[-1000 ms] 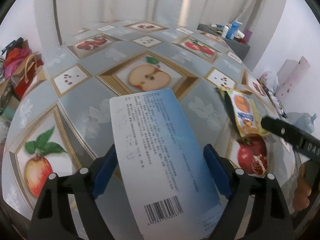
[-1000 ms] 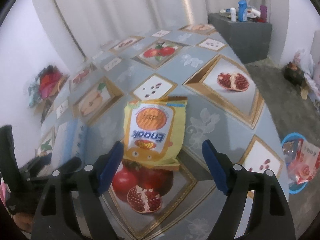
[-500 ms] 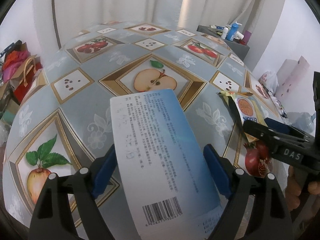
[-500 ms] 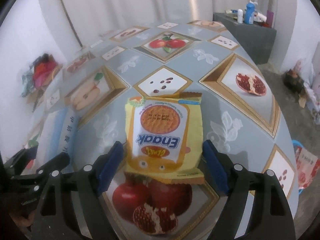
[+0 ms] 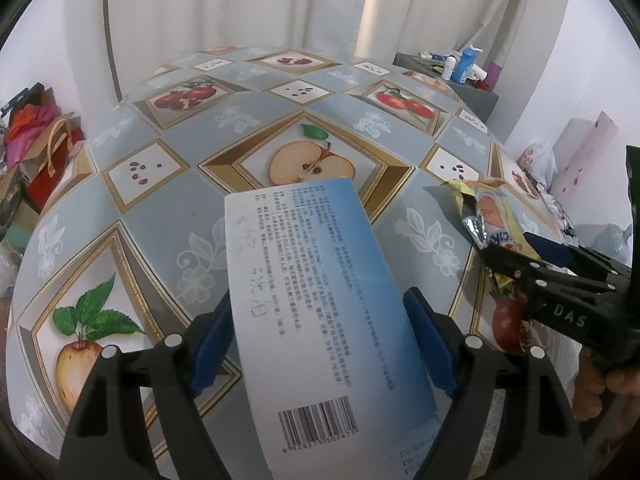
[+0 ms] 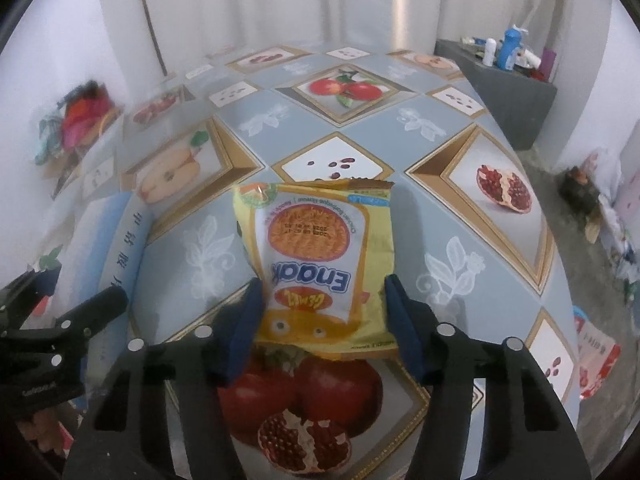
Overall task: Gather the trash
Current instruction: 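Raise the yellow Enaak packet with the right gripper while the left holds the blue-and-white box, then carry the packet and box over the blue wastebasket and open both grippers, then move both open grippers back from the wastebasket to the table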
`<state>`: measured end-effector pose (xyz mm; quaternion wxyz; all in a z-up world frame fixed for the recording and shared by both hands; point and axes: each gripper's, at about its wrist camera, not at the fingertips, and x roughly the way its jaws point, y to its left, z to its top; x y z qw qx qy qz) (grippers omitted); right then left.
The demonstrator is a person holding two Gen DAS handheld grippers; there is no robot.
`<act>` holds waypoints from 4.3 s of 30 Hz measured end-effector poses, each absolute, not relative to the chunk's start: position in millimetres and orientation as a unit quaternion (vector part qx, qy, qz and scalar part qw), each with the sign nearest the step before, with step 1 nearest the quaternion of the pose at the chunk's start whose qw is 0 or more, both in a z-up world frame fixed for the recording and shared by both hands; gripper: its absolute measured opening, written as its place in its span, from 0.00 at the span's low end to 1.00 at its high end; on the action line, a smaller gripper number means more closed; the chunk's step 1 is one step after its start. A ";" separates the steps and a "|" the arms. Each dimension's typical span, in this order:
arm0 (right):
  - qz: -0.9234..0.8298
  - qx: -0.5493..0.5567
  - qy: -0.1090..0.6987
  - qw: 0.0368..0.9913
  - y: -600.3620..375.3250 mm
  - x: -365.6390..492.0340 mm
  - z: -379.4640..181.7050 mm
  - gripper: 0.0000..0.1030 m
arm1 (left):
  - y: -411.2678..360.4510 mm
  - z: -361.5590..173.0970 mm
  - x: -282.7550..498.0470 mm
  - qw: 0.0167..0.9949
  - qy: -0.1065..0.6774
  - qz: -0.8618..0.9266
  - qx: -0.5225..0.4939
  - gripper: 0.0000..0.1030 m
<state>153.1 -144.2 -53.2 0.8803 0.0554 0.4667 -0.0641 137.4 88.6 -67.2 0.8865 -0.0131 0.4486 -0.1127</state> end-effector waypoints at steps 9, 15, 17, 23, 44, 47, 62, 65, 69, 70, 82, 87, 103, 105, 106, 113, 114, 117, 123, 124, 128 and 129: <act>-0.057 0.076 0.464 0.881 -147.4 149.0 -49.4 0.40 | 91.1 -65.0 135.7 0.888 0.446 -0.113 -0.017 0.75; -0.058 0.079 0.458 0.884 -148.0 145.2 -45.2 0.35 | 93.2 -62.1 133.8 0.891 0.439 -0.113 -0.019 0.74; -0.058 0.080 0.454 0.885 -149.1 143.6 -42.2 0.34 | 93.3 -60.4 133.2 0.892 0.437 -0.113 -0.019 0.74; -0.064 0.083 0.439 0.892 -153.5 139.2 -30.0 0.34 | 93.7 -52.6 130.4 0.896 0.428 -0.114 -0.021 0.73; -0.242 0.189 0.316 0.898 -301.9 0.6 31.1 0.34 | -15.1 33.4 113.6 0.901 0.342 -0.261 0.051 0.73; -0.295 0.232 0.300 0.877 -342.0 -39.8 25.5 0.34 | -64.1 42.8 117.0 0.883 0.337 -0.319 0.069 0.73; -0.378 0.442 0.296 0.757 -485.4 -119.3 -89.9 0.38 | -365.9 -27.1 131.3 0.729 0.431 -0.491 0.205 0.73; -0.370 0.478 0.297 0.739 -513.1 -113.7 -119.6 0.40 | -416.9 -56.7 131.5 0.708 0.447 -0.494 0.234 0.73; -0.374 0.501 0.296 0.722 -544.8 -108.1 -154.5 0.56 | -472.1 -102.4 135.5 0.678 0.473 -0.501 0.256 0.77; -0.375 0.504 0.298 0.719 -550.9 -109.8 -163.1 0.59 | -479.0 -111.9 134.9 0.673 0.478 -0.500 0.262 0.78; -0.367 0.512 0.310 0.713 -563.0 -109.4 -200.4 0.70 | -482.2 -101.5 133.6 0.690 0.477 -0.497 0.221 0.80; -0.381 0.479 0.334 0.717 -561.8 -95.9 -201.0 0.77 | -443.6 -59.2 134.9 0.707 0.456 -0.506 0.190 0.80; -0.336 0.260 0.269 0.864 -423.2 -102.1 -8.8 0.87 | -207.6 78.5 85.6 0.855 0.311 -0.405 0.085 0.95; -0.321 0.225 0.260 0.882 -388.9 -98.3 16.4 0.92 | -170.4 88.0 74.0 0.883 0.299 -0.354 0.073 0.95; -0.317 0.211 0.257 0.888 -376.3 -97.6 23.8 0.92 | -158.2 90.1 70.7 0.892 0.296 -0.335 0.069 0.95; -0.251 0.149 0.280 0.915 -284.2 -68.5 49.8 0.92 | -72.4 68.3 27.6 0.947 0.280 -0.129 0.088 0.95; -0.246 0.137 0.297 0.913 -273.3 -60.5 46.4 0.92 | -62.5 62.1 22.5 0.948 0.287 -0.112 0.083 0.95; -0.242 0.100 0.338 0.904 -244.4 -40.5 35.7 0.92 | -39.9 45.2 17.7 0.939 0.330 -0.064 0.070 0.95; -0.256 0.035 0.377 0.889 -206.8 -29.0 18.5 0.92 | -23.8 11.3 17.3 0.910 0.410 -0.016 0.063 0.95; -0.255 0.034 0.387 0.886 -205.3 -28.2 14.6 0.92 | -22.8 7.4 16.7 0.907 0.415 -0.011 0.069 0.95; -0.254 0.042 0.412 0.874 -202.4 -27.6 2.2 0.92 | -20.7 3.0 9.6 0.906 0.416 -0.008 0.073 0.95; -0.256 0.047 0.417 0.871 -203.4 -28.5 -0.1 0.92 | -20.7 2.5 9.4 0.907 0.416 -0.008 0.073 0.95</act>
